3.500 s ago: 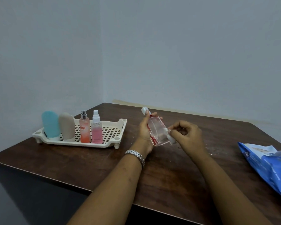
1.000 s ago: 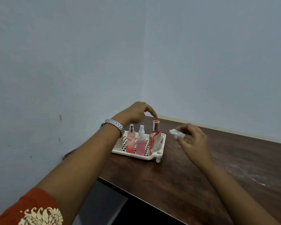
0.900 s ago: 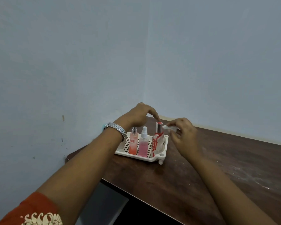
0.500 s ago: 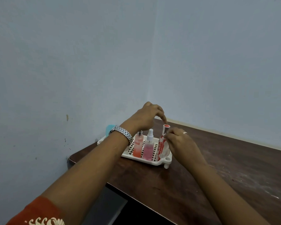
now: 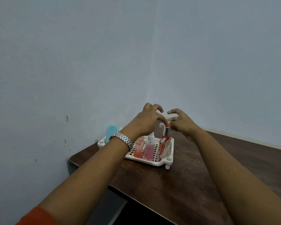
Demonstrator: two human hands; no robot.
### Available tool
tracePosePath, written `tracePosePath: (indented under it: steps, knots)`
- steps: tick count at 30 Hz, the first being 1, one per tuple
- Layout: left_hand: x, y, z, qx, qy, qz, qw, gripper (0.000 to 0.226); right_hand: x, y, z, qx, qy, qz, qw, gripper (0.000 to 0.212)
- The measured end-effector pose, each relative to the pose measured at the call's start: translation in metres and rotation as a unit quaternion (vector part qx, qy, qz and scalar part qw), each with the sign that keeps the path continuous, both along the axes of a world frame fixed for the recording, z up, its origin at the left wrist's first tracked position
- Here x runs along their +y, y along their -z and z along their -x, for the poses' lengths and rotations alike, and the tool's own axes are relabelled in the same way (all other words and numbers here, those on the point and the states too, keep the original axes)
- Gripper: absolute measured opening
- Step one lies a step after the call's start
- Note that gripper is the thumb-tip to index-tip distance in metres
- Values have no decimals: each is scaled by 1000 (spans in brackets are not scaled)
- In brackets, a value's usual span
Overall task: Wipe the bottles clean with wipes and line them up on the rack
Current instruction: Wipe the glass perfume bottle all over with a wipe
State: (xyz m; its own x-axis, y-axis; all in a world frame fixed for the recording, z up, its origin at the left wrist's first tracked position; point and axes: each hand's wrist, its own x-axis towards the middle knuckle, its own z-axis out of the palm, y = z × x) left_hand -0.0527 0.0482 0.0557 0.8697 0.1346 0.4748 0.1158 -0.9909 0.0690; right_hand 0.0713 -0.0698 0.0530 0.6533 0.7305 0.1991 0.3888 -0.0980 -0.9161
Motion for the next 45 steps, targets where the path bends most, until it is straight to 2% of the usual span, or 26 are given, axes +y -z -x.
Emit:
tracePosePath:
  steps: [3,6,8,10,12,14,15,16,19,21,23,25,27,30,33,37,41,45]
  knots:
    - [3,4,-1,-6,-1,-2,1000,62,0,-7,-8,-18,-40,73,996,31]
    - [5,5,-2,-11,1,13,1000,69,-4,-8,-15,-193,4,186,963,27]
    - [4,4,-1,-11,2,12,1000,67,-5,-9,-17,-201,29,143,969,26]
    - [1,3,-1,-11,1,5,1000,65,-7,-9,-16,-113,1,76,991,27]
    - [-1,2,1,-13,2,7,1000,64,-10,-8,-12,-90,-13,85,992,26]
    - [-4,1,5,-20,1,21,1000,63,-15,-4,-8,-182,31,157,970,26]
    - [-5,0,7,-25,-1,25,999,62,-17,-2,-7,-222,71,162,959,27]
    - [-5,0,10,-31,-6,27,999,61,-20,0,-6,-227,103,131,960,28]
    - [-5,1,23,-44,-22,36,998,54,-24,-7,5,-207,147,-37,967,21]
    - [-6,2,32,-41,-31,57,997,49,-22,-12,16,-251,121,-60,958,19]
    - [-5,4,41,-37,-37,88,995,47,-19,-10,28,-324,75,8,943,19]
    - [-4,8,49,-42,-38,116,992,49,-16,-2,35,-414,51,99,904,23]
    - [-4,12,52,-44,-40,130,990,51,-19,-2,39,-443,42,137,885,25]
    - [-5,16,58,-48,-46,149,987,52,-29,-15,45,-415,46,149,896,25]
    - [-7,20,66,-69,-45,188,979,51,-36,-23,43,-373,106,113,915,23]
    - [-19,29,72,-83,-51,234,967,50,-48,-19,54,-320,124,85,935,14]
    - [-48,41,62,-105,-30,290,951,48,-79,-13,70,-192,149,-5,970,17]
    - [-102,55,49,-137,15,333,933,45,-134,4,81,-39,125,-86,988,15]
